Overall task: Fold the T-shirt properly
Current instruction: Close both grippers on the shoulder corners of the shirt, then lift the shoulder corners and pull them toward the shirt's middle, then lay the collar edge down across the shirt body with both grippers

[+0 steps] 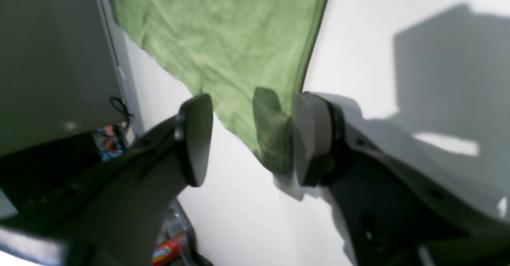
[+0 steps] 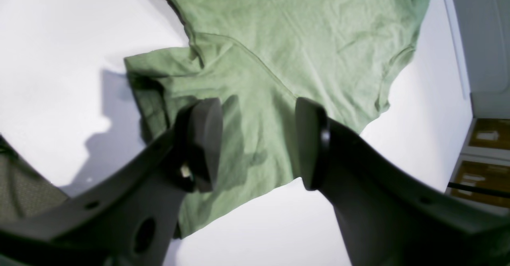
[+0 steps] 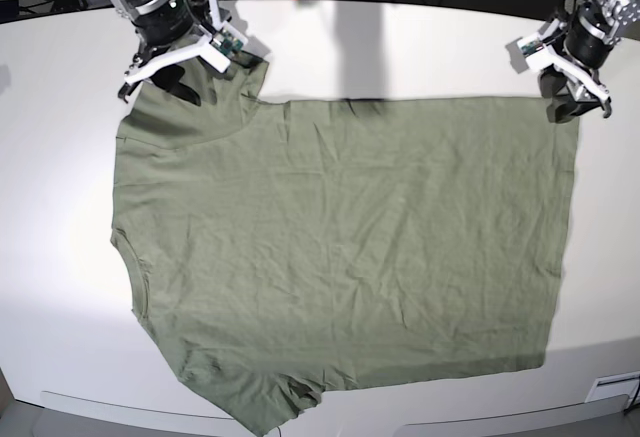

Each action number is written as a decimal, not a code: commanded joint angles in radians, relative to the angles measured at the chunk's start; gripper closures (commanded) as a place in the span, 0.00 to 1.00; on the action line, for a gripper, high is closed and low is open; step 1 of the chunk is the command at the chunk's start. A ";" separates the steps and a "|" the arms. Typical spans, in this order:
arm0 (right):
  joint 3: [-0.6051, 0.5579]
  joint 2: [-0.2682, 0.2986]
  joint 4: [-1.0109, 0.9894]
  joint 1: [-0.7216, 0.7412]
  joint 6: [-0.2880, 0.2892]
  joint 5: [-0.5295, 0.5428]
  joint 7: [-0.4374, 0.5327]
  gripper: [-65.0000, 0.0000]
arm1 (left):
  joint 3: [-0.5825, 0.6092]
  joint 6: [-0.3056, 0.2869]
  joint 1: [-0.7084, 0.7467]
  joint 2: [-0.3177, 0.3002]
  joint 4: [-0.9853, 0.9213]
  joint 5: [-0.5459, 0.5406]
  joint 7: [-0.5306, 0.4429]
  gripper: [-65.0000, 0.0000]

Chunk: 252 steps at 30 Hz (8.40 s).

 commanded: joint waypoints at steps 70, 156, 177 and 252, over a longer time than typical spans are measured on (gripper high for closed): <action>0.004 0.008 0.006 -0.001 -0.012 0.133 -0.079 0.28 | 0.065 -0.011 -0.059 -0.004 -0.217 -0.010 -0.061 1.00; 0.005 0.163 -0.212 0.002 -0.003 0.248 -0.189 1.00 | 0.065 -0.011 -0.027 -0.004 -0.217 -0.010 -0.028 1.00; 0.004 0.077 -0.254 0.338 -0.038 0.351 -0.170 1.00 | 0.062 0.112 -0.114 0.042 -0.215 -0.161 -0.031 1.00; 0.004 -0.200 -0.766 0.981 0.057 0.495 -0.080 1.00 | 0.062 -0.044 -0.666 0.095 -0.232 -0.513 0.324 1.00</action>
